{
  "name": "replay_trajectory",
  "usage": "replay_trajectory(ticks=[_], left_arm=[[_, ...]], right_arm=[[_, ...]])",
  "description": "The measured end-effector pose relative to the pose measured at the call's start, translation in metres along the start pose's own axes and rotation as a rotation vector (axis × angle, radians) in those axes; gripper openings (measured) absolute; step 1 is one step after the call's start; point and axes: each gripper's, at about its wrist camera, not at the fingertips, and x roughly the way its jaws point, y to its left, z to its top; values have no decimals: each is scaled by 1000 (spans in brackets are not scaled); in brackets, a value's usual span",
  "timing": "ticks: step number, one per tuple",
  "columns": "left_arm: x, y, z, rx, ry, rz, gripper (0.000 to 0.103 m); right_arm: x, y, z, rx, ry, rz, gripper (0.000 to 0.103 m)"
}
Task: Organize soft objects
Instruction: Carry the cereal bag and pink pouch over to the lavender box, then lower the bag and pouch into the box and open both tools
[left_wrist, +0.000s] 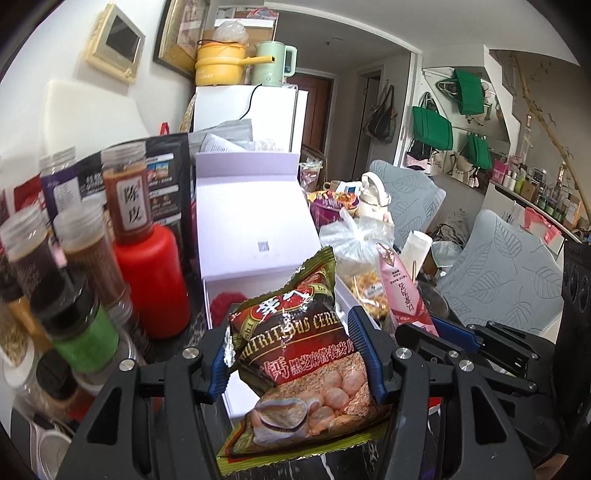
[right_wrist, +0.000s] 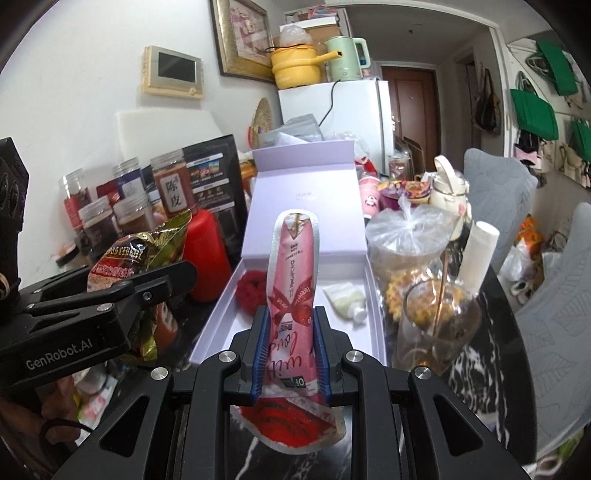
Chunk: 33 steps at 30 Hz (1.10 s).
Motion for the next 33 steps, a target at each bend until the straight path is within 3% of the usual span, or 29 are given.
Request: replay_trajectory(ticks=[13, 19, 33], left_arm=[[33, 6, 47, 13, -48, 3, 57], [51, 13, 61, 11, -56, 23, 57], [110, 33, 41, -3, 82, 38, 57]], right_arm=[[23, -15, 50, -12, -74, -39, 23], [46, -19, 62, -24, -64, -39, 23], [107, -25, 47, -21, 62, -56, 23]])
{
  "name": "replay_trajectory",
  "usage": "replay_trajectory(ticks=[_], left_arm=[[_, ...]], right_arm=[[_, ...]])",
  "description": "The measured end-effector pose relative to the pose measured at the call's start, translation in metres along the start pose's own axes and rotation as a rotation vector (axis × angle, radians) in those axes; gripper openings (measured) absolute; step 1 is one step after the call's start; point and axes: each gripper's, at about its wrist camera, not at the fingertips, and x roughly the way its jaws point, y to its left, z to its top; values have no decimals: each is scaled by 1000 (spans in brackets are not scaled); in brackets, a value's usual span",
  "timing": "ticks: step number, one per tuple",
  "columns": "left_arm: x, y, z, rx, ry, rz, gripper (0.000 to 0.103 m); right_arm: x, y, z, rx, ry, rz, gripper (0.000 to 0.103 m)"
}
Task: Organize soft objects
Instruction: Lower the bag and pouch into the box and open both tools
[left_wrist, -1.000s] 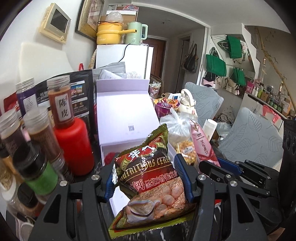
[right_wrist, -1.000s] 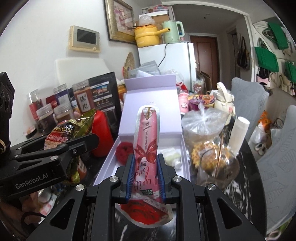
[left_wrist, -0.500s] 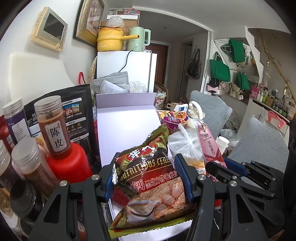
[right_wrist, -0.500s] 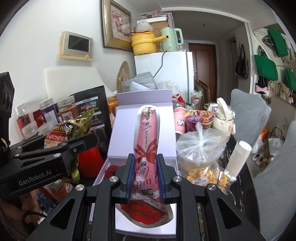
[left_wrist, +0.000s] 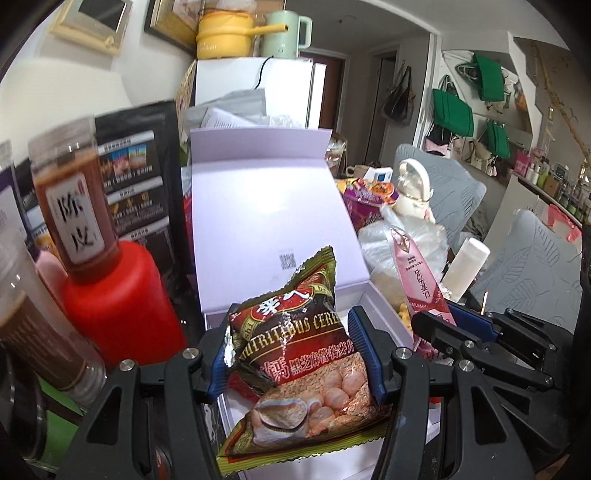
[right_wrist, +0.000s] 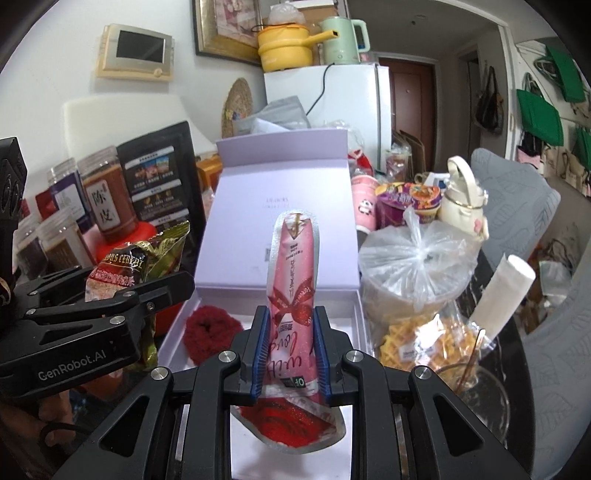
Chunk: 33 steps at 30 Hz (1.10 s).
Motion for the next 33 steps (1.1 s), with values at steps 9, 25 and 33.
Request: replay_trajectory(ticks=[9, 25, 33], left_arm=[[24, 5, -17, -1, 75, 8, 57], [61, 1, -37, 5, 198, 7, 57], [79, 5, -47, -7, 262, 15, 57]], right_arm=[[27, -1, -17, 11, 81, -4, 23], [60, -8, -39, 13, 201, -31, 23], [72, -9, -47, 6, 239, -42, 23]])
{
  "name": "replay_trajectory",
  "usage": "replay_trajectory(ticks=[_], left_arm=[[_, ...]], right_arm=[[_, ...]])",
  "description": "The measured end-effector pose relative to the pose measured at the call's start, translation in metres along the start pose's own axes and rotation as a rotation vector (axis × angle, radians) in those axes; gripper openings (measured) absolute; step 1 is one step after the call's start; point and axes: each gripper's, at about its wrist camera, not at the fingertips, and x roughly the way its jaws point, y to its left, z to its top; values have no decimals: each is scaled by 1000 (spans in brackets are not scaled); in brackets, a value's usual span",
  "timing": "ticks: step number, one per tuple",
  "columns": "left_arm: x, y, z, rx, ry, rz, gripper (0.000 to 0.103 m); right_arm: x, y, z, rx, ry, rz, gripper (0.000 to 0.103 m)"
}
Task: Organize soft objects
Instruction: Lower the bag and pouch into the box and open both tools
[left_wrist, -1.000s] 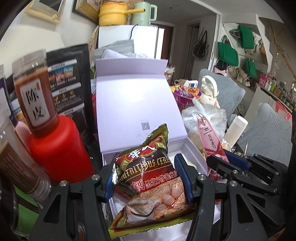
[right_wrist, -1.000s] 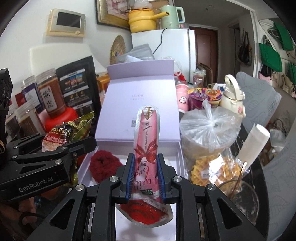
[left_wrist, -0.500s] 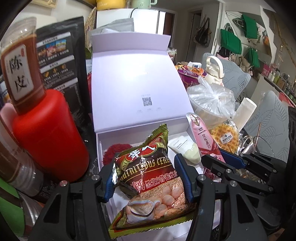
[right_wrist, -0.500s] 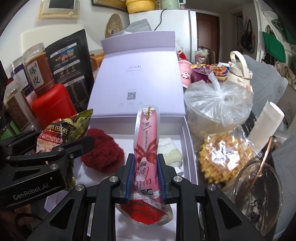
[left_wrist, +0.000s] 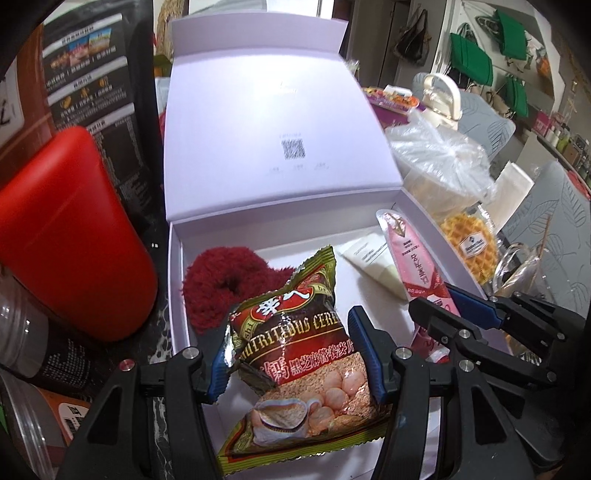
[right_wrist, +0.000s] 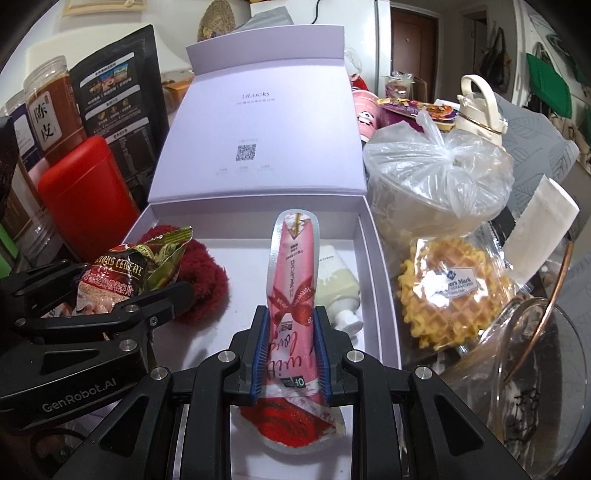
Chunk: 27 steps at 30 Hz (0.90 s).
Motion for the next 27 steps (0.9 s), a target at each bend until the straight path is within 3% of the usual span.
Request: replay_trajectory(ticks=[15, 27], left_arm=[[27, 1, -1, -1, 96, 41, 57], [31, -3, 0, 6, 114, 68, 57]], right_arm=[[26, 7, -11, -34, 90, -12, 25], [29, 15, -8, -54, 109, -15, 40]])
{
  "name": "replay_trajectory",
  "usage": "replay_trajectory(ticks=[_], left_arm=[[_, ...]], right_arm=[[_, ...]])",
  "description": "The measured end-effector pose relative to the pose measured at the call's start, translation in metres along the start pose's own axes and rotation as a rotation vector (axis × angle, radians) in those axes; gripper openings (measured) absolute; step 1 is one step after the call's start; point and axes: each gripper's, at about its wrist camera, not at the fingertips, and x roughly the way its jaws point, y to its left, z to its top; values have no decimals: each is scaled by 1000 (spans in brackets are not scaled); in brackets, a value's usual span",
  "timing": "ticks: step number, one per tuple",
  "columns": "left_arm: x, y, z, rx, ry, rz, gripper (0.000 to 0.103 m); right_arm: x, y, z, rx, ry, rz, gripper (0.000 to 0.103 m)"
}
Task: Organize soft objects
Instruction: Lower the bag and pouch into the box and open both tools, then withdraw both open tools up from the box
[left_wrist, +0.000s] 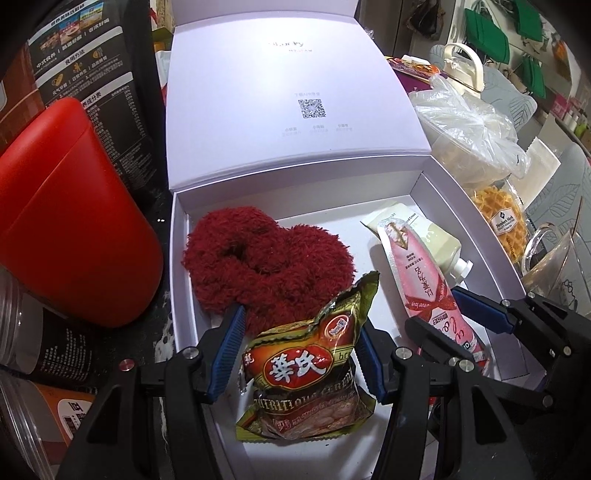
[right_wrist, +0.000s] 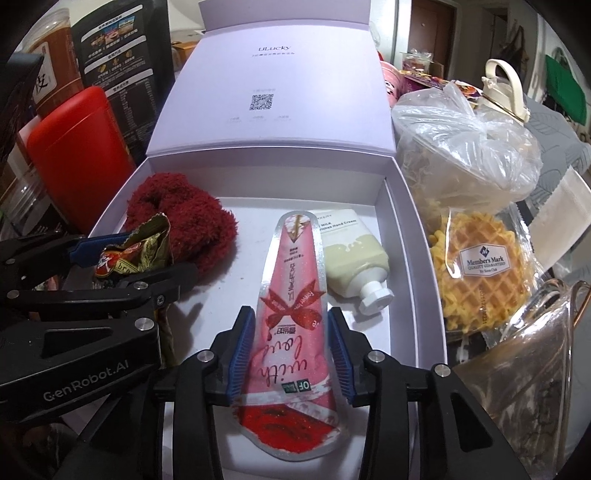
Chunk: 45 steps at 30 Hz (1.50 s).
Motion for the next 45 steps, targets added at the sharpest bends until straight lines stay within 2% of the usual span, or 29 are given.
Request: replay_trajectory(ticks=[5, 9, 27, 45], left_arm=[[-11, 3, 4, -30, -27, 36, 57], [-26, 3, 7, -37, -61, 64, 67], [-117, 3, 3, -60, -220, 69, 68], [-219, -4, -32, -59, -397, 54, 68]], right_arm=[[-6, 3, 1, 16, -8, -3, 44], [-22, -1, 3, 34, -41, -6, 45], [-108, 6, 7, 22, -188, -8, 45], [-199, 25, -15, -13, -339, -37, 45]])
